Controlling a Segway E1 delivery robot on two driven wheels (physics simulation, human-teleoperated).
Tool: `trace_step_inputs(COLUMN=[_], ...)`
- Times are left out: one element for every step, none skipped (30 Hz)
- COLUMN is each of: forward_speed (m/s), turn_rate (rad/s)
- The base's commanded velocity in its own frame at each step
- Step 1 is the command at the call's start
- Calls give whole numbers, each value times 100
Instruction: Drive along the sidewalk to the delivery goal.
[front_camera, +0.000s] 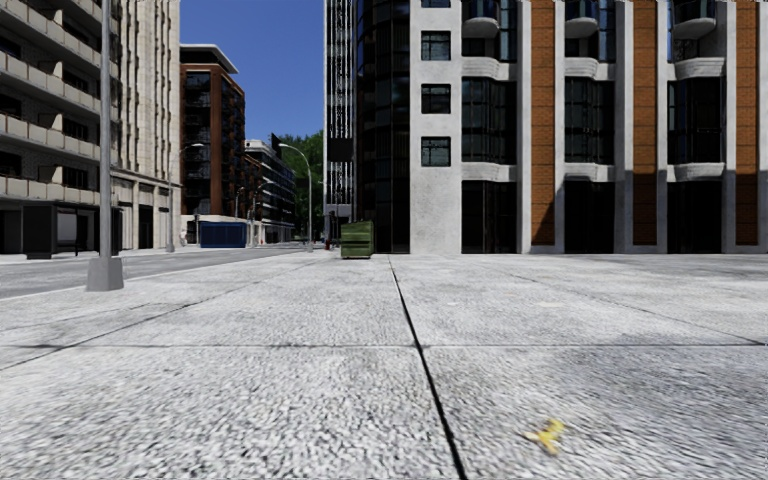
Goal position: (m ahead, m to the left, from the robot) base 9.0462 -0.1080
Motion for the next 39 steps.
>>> trace_step_inputs(forward_speed=[199, 199, 199, 199, 199, 199, 199, 199, 199, 199, 199, 199, 199, 199, 199, 199, 199, 199, 199, 199, 199, 199, 199, 199, 199, 199, 199, 199, 199, 199, 199, 199, 199, 199, 199, 199, 199, 199, 199], turn_rate=[0, 0, 0, 0, 0, 0, 0, 0, 0, 0, 0, 0, 0, 0, 0, 0, 0, 0, 0, 0, 0, 0, 0, 0, 0, 0, 0, 0, 0, 0, 0, 0, 0, 0, 0, 0, 0, 0, 0])
